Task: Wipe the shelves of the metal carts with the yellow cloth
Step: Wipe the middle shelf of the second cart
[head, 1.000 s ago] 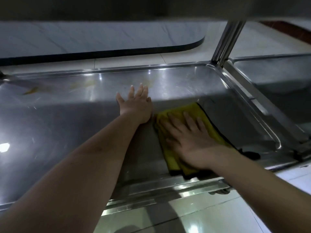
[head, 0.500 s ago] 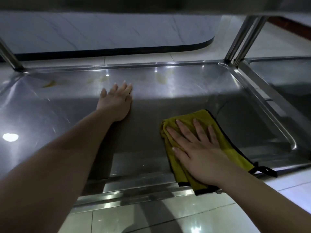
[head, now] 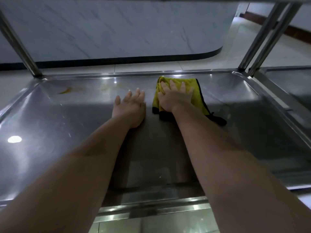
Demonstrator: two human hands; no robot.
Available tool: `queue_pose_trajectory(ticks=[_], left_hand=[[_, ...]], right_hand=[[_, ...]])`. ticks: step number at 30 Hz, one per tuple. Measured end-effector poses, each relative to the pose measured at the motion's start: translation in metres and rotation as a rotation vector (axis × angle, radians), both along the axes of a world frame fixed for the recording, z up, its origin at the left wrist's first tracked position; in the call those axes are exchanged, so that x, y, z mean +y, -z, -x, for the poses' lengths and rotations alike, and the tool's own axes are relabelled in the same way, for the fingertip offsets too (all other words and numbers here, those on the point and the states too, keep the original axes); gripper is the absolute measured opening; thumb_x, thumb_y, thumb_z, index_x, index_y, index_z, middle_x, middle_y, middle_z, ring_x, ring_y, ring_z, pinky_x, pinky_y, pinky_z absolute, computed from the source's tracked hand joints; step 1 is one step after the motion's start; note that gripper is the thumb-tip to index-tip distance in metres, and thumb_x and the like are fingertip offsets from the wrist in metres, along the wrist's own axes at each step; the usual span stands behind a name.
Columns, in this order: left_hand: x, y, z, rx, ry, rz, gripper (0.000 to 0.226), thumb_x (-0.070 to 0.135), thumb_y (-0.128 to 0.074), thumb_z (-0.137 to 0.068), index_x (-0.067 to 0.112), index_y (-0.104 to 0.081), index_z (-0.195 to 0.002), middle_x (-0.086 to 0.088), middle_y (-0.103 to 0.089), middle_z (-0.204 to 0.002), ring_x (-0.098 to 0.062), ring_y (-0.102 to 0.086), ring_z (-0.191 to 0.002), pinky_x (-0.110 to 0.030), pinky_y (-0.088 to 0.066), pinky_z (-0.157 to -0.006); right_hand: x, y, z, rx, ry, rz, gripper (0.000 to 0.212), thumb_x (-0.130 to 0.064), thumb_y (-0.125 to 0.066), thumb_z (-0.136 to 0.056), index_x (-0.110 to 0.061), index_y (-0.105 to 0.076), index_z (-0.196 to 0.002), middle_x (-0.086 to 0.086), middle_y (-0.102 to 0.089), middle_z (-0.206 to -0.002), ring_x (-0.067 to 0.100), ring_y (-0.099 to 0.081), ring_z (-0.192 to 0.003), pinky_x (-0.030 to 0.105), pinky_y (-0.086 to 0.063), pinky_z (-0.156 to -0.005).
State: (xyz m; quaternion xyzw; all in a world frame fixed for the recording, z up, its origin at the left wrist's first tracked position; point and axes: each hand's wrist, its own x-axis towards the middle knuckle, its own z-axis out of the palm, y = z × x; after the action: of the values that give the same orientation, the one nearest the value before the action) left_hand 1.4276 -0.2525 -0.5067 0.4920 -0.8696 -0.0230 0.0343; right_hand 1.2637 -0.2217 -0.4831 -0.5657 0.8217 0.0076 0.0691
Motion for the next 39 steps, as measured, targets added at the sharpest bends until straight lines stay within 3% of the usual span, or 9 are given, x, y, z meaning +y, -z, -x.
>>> queue_pose_trajectory(ticks=[6, 10, 12, 17, 24, 27, 31, 36, 39], left_hand=[[0.001, 0.001, 0.000, 0.020, 0.005, -0.003, 0.054, 0.037, -0.015, -0.103, 0.026, -0.007, -0.156, 0.006, -0.004, -0.165, -0.019, -0.003, -0.151, -0.052, -0.004, -0.119], [0.001, 0.002, -0.001, 0.046, 0.005, -0.009, 0.053, 0.035, -0.016, -0.103, 0.026, -0.009, -0.155, 0.006, -0.005, -0.165, -0.019, -0.003, -0.151, -0.053, -0.003, -0.118], [0.002, 0.001, -0.003, 0.049, 0.007, -0.026, 0.053, 0.034, -0.016, -0.104, 0.025, -0.008, -0.156, 0.006, -0.004, -0.164, -0.018, -0.002, -0.151, -0.052, -0.002, -0.119], [-0.001, -0.005, -0.011, 0.031, 0.061, -0.052, 0.054, 0.026, -0.022, -0.103, 0.022, -0.009, -0.156, 0.003, -0.004, -0.165, -0.019, -0.004, -0.151, -0.051, -0.006, -0.120], [0.004, -0.004, -0.014, 0.060, 0.029, -0.037, 0.054, 0.027, -0.023, -0.104, 0.022, -0.010, -0.156, 0.000, -0.005, -0.165, -0.017, -0.004, -0.151, -0.046, -0.008, -0.121], [0.009, -0.005, -0.015, 0.042, 0.019, -0.039, 0.055, 0.027, -0.023, -0.104, 0.023, -0.006, -0.156, 0.000, -0.001, -0.165, -0.017, -0.001, -0.151, -0.045, -0.006, -0.121], [0.008, -0.009, -0.034, 0.010, 0.081, -0.083, 0.054, 0.030, -0.021, -0.105, 0.024, -0.003, -0.156, 0.002, 0.002, -0.165, -0.018, 0.002, -0.151, -0.041, -0.002, -0.122], [-0.022, -0.017, -0.136, -0.008, -0.155, -0.123, 0.051, 0.037, -0.015, -0.106, 0.030, -0.007, -0.156, 0.003, 0.000, -0.165, -0.020, 0.000, -0.151, -0.045, -0.002, -0.122], [-0.020, -0.014, -0.145, -0.004, -0.149, -0.106, 0.051, 0.038, -0.014, -0.106, 0.032, -0.007, -0.156, 0.005, -0.001, -0.165, -0.019, 0.000, -0.151, -0.045, -0.002, -0.121]], right_hand=[[0.114, -0.001, -0.034, -0.085, -0.216, -0.038, 0.056, -0.056, -0.016, -0.100, -0.048, 0.006, -0.151, -0.012, 0.014, -0.163, 0.032, 0.014, -0.149, 0.059, 0.010, -0.116], [0.194, -0.010, -0.083, -0.120, -0.323, -0.101, 0.073, -0.061, 0.012, -0.077, -0.049, 0.018, -0.148, -0.016, 0.023, -0.160, 0.028, 0.028, -0.145, 0.059, 0.020, -0.113], [0.203, -0.009, -0.094, -0.108, -0.329, -0.140, 0.074, -0.060, 0.015, -0.073, -0.049, 0.021, -0.146, -0.017, 0.026, -0.158, 0.028, 0.033, -0.143, 0.060, 0.022, -0.111], [0.134, -0.004, -0.077, -0.088, -0.214, -0.031, 0.052, -0.052, -0.010, -0.102, -0.047, 0.005, -0.152, -0.016, 0.014, -0.162, 0.030, 0.018, -0.148, 0.062, 0.015, -0.114], [0.018, 0.005, -0.045, -0.083, -0.022, 0.094, 0.053, -0.053, -0.011, -0.102, -0.043, -0.011, -0.153, -0.010, 0.000, -0.164, 0.037, 0.005, -0.149, 0.065, 0.006, -0.114], [-0.009, 0.004, -0.041, -0.068, 0.024, 0.098, 0.053, -0.051, -0.012, -0.102, -0.042, -0.009, -0.154, -0.010, -0.001, -0.165, 0.036, 0.004, -0.150, 0.064, 0.006, -0.115], [-0.017, 0.007, -0.037, -0.057, 0.046, 0.118, 0.052, -0.050, -0.012, -0.103, -0.043, -0.009, -0.154, -0.010, -0.001, -0.164, 0.033, 0.003, -0.150, 0.063, 0.007, -0.115], [-0.016, 0.007, -0.038, -0.024, 0.041, 0.126, 0.052, -0.050, -0.012, -0.102, -0.043, -0.010, -0.154, -0.010, -0.004, -0.164, 0.034, 0.000, -0.150, 0.064, 0.005, -0.115], [-0.012, 0.006, -0.045, -0.009, 0.058, 0.132, 0.053, -0.049, -0.013, -0.102, -0.041, -0.011, -0.154, -0.009, -0.004, -0.165, 0.035, 0.000, -0.150, 0.064, 0.004, -0.115]])
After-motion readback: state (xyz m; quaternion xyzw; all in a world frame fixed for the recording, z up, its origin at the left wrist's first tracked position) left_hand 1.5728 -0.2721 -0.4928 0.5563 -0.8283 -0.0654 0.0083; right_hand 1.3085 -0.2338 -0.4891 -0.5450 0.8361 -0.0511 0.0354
